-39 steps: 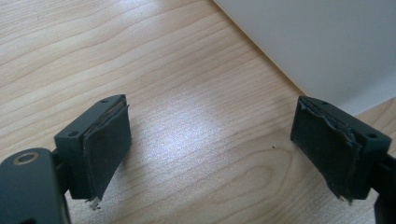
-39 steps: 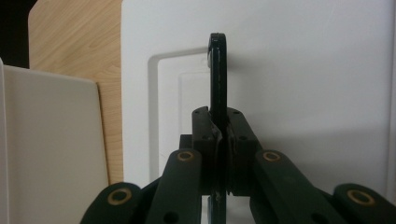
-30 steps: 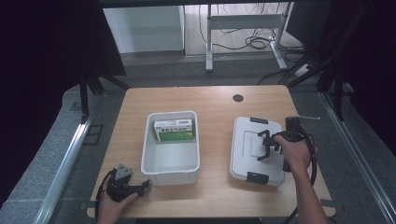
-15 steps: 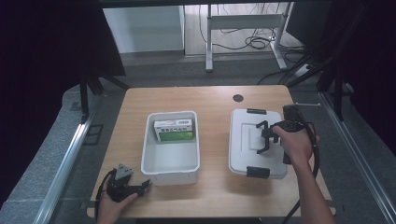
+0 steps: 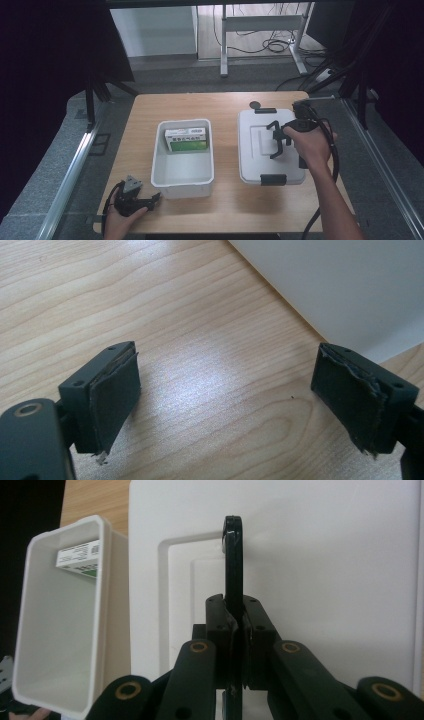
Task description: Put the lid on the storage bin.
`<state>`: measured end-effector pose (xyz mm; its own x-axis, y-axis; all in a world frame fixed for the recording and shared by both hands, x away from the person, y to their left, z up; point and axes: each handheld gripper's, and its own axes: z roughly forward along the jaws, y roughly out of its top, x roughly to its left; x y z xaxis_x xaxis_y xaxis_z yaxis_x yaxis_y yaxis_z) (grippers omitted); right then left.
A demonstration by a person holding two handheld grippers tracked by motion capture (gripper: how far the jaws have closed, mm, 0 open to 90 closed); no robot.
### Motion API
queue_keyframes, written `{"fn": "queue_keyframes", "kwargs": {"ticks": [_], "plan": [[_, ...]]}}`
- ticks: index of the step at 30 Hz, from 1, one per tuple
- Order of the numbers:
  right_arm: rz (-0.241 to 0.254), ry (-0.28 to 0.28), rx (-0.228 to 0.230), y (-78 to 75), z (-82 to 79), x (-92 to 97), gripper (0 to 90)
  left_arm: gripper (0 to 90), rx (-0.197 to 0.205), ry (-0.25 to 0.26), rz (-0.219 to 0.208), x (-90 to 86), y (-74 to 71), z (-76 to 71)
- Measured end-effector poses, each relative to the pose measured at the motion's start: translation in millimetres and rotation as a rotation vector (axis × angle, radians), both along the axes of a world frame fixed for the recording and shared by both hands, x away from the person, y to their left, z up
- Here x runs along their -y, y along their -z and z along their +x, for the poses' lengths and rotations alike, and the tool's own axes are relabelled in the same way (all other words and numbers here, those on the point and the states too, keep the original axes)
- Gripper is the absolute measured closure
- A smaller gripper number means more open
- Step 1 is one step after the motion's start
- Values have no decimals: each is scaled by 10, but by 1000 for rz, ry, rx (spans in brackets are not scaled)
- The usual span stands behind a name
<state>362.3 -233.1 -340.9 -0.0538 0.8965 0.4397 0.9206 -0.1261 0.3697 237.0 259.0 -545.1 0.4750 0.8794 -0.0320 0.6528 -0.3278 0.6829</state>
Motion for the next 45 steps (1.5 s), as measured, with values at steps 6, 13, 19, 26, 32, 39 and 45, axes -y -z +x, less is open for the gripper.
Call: {"fn": "queue_keyframes", "kwargs": {"ticks": [6,13,19,26,32,39,45], "plan": [[24,-25,9,-146,-7,-104,847,122,-2,2,0,-1,-1,-1],[44,-51,18,-288,3,-225,847,123,-1,3,1,-3,-2,-3],[83,-67,11,-328,22,-333,847,124,-1,3,1,-4,-1,-6],[81,-85,4,-343,49,-446,847,124,-2,5,0,-5,-2,-6],[94,-108,1,-357,70,-629,847,124,-1,4,0,-5,-1,-8],[101,-130,-16,-357,104,-786,847,124,0,3,-1,-3,0,-8],[106,-141,-24,-359,127,-912,847,124,0,4,1,-5,-1,-8]]}}
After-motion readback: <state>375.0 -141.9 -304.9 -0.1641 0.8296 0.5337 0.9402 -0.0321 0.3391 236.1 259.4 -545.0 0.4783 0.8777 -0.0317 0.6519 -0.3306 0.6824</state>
